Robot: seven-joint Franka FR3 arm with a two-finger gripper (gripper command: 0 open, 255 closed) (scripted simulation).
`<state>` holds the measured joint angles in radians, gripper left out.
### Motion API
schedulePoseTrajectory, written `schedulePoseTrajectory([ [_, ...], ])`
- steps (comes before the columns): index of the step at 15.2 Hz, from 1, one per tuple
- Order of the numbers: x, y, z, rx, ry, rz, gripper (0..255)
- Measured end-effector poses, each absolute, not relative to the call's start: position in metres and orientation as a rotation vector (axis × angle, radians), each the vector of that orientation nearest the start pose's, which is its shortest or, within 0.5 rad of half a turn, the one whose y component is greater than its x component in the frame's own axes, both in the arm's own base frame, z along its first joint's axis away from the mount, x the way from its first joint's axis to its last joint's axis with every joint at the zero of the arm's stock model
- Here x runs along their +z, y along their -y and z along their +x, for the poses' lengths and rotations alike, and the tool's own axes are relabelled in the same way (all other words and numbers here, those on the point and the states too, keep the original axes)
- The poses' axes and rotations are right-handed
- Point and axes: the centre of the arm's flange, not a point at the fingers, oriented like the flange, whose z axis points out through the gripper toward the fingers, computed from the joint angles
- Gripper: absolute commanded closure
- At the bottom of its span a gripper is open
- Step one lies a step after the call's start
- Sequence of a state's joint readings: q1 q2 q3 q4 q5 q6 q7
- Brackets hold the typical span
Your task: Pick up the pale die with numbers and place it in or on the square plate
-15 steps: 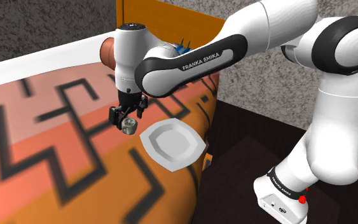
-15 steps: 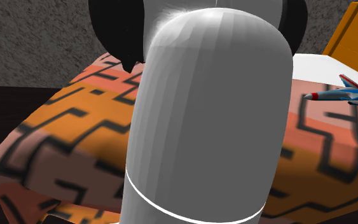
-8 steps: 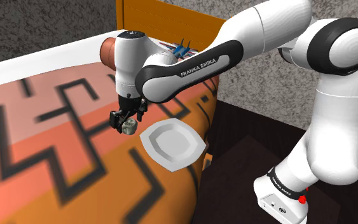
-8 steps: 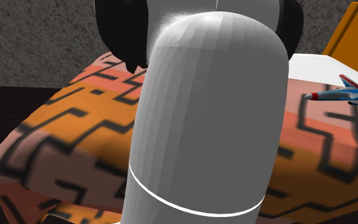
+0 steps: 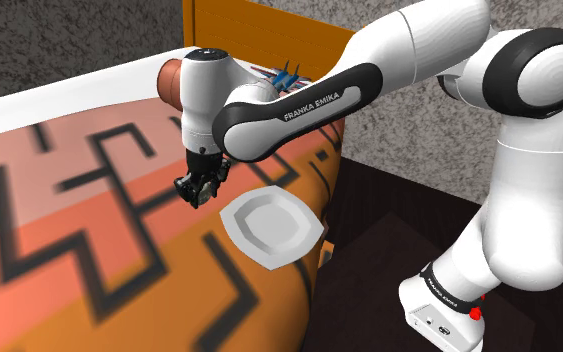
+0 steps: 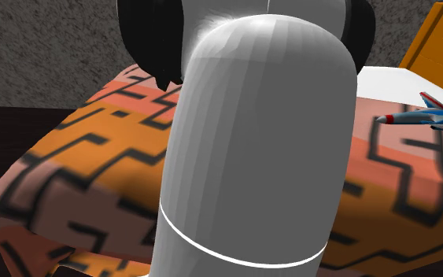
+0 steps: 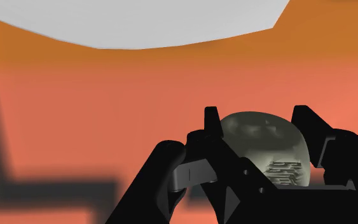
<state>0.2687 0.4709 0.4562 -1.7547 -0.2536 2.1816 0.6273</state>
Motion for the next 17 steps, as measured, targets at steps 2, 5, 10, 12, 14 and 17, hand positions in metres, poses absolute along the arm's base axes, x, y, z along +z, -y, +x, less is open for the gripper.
schedulePoseTrajectory([
  [2, 0.325, -0.407, 0.515, -0.022, 0.311, -3.124, 255],
  [5, 0.325, -0.407, 0.515, -0.022, 0.311, -3.124, 255],
  [10, 0.346, -0.407, 0.515, -0.023, 0.311, -3.124, 255],
  [12, 0.357, -0.407, 0.516, -0.023, 0.311, -3.123, 255],
  [14, 0.368, -0.407, 0.515, -0.023, 0.311, -3.123, 255],
  [17, 0.383, -0.408, 0.515, -0.023, 0.311, -3.123, 255],
])
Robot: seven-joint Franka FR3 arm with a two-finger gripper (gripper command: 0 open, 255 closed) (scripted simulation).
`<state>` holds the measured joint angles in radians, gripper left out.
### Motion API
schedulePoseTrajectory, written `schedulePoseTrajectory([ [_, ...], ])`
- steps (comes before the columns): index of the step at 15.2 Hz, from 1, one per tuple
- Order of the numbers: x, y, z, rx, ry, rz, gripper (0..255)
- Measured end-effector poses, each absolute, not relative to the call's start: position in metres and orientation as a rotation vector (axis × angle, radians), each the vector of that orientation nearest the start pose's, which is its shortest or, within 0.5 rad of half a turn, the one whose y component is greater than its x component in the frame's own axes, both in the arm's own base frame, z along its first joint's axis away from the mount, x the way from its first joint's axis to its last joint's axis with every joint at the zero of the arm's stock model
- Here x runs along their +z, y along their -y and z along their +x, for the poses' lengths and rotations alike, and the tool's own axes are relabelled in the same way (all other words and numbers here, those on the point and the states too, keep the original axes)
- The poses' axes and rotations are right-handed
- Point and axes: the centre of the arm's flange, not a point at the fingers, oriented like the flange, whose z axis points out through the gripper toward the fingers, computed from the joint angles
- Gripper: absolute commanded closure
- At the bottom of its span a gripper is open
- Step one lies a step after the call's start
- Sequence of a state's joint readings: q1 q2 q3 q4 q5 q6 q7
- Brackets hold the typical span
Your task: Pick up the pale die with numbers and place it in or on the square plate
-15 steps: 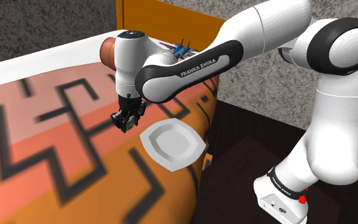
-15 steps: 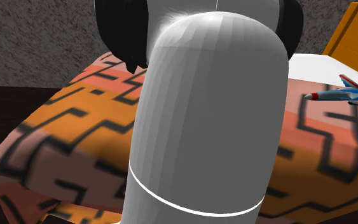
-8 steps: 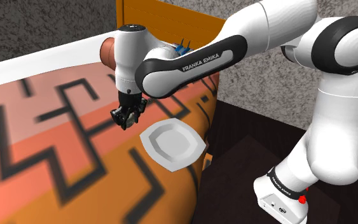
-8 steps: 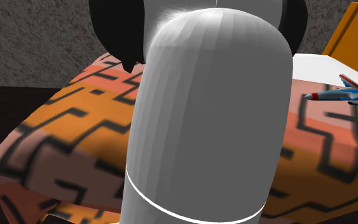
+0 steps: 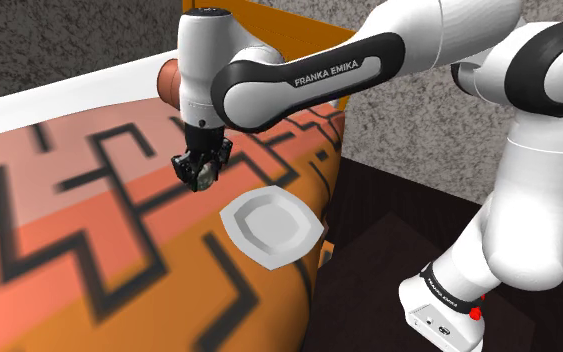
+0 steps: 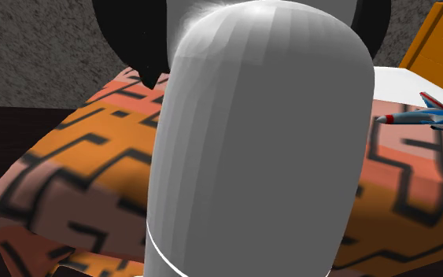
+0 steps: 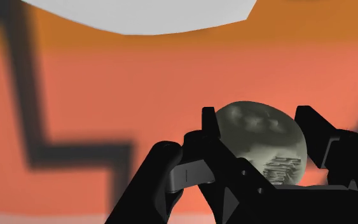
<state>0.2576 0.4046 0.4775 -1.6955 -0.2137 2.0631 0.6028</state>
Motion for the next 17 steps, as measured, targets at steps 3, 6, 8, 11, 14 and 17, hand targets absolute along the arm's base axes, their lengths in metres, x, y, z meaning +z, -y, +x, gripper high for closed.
schedulePoseTrajectory([
  [3, 0.399, -0.407, 0.516, -0.023, 0.311, -3.123, 255],
  [6, 0.411, -0.403, 0.510, -0.023, 0.311, -3.123, 255],
  [8, 0.416, -0.390, 0.497, -0.023, 0.312, -3.123, 255],
  [11, 0.418, -0.370, 0.464, -0.022, 0.314, -3.123, 255],
  [14, 0.414, -0.347, 0.432, -0.023, 0.313, -3.124, 255],
  [17, 0.415, -0.321, 0.400, -0.022, 0.313, -3.124, 255],
])
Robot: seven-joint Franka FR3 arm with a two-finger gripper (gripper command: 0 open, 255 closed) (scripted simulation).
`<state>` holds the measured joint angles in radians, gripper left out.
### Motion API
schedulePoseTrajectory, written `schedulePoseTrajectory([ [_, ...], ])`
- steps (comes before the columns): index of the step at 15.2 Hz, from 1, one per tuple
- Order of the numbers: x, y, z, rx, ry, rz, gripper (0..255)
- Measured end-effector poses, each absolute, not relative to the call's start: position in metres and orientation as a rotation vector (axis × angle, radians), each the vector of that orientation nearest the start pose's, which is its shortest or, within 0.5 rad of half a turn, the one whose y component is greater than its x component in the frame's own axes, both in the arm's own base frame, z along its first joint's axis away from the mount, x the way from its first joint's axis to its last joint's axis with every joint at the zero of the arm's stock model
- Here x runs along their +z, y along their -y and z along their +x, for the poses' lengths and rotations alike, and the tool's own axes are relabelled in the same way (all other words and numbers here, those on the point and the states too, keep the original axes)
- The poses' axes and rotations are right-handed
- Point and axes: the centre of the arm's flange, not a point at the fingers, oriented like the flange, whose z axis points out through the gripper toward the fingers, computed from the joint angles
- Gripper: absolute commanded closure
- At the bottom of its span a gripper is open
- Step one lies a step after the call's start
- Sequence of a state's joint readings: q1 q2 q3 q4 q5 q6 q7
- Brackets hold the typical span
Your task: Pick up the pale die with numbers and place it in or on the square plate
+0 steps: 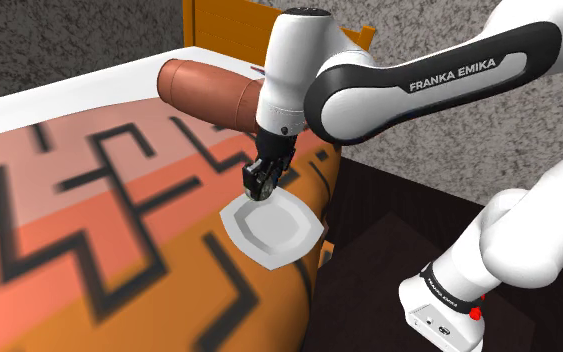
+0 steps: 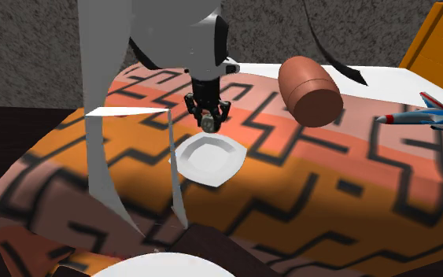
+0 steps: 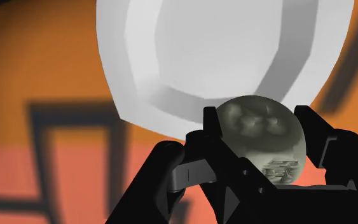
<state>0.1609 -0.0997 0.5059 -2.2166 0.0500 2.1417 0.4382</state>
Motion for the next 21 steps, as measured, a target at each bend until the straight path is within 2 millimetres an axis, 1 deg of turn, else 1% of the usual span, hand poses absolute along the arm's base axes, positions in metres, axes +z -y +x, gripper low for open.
schedulePoseTrajectory([
  [1, 0.415, -0.315, 0.389, -0.022, 0.313, -3.125, 255],
  [2, 0.414, -0.306, 0.381, -0.022, 0.313, -3.125, 255],
  [3, 0.413, -0.302, 0.374, -0.022, 0.312, -3.124, 255],
  [5, 0.406, -0.298, 0.369, -0.022, 0.311, -3.124, 255],
  [12, 0.371, -0.297, 0.367, -0.022, 0.311, -3.124, 255],
  [15, 0.353, -0.298, 0.367, -0.022, 0.311, -3.124, 255],
  [17, 0.347, -0.298, 0.367, -0.022, 0.311, -3.124, 255],
  [21, 0.345, -0.298, 0.367, -0.025, 0.311, -3.123, 255],
])
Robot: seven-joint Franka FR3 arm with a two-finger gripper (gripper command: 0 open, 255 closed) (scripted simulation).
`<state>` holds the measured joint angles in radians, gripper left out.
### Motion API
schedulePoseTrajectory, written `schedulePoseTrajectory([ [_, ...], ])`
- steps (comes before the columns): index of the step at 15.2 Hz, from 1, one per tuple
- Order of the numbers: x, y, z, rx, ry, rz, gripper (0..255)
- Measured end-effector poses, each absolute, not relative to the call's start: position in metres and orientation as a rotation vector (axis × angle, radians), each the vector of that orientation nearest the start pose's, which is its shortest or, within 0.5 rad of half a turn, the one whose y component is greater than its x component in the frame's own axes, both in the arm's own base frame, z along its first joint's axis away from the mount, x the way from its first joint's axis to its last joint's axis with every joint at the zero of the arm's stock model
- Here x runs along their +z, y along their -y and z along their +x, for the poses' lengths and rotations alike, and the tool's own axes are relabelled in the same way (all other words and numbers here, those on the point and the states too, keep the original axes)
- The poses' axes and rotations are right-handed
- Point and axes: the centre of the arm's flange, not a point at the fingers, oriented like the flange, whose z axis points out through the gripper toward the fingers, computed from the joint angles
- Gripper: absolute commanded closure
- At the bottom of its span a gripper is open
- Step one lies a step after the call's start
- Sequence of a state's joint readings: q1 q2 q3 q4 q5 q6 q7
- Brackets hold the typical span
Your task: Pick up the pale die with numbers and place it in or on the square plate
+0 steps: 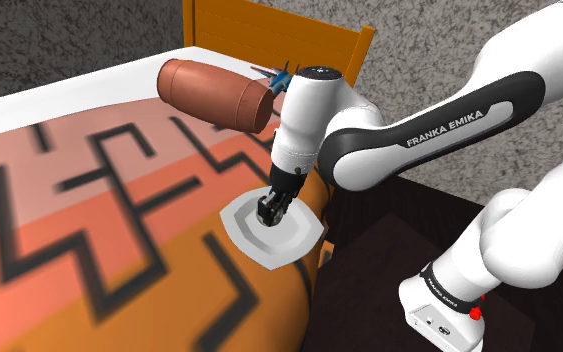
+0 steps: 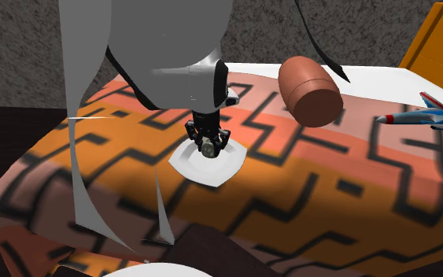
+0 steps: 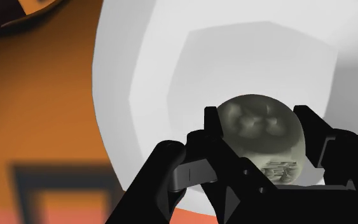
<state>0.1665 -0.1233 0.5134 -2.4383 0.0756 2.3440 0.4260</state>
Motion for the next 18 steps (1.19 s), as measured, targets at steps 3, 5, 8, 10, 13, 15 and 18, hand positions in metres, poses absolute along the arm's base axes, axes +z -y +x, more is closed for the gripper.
schedulePoseTrajectory([
  [3, 0.345, -0.297, 0.367, -0.025, 0.311, -3.123, 0],
  [5, 0.345, -0.297, 0.367, -0.023, 0.311, -3.124, 0],
  [8, 0.345, -0.297, 0.367, -0.023, 0.311, -3.124, 0],
  [10, 0.351, -0.298, 0.367, -0.023, 0.311, -3.123, 0],
  [13, 0.383, -0.299, 0.368, -0.025, 0.310, -3.123, 0],
  [15, 0.392, -0.298, 0.366, -0.024, 0.311, -3.123, 0],
  [18, 0.394, -0.297, 0.367, -0.023, 0.311, -3.123, 0],
])
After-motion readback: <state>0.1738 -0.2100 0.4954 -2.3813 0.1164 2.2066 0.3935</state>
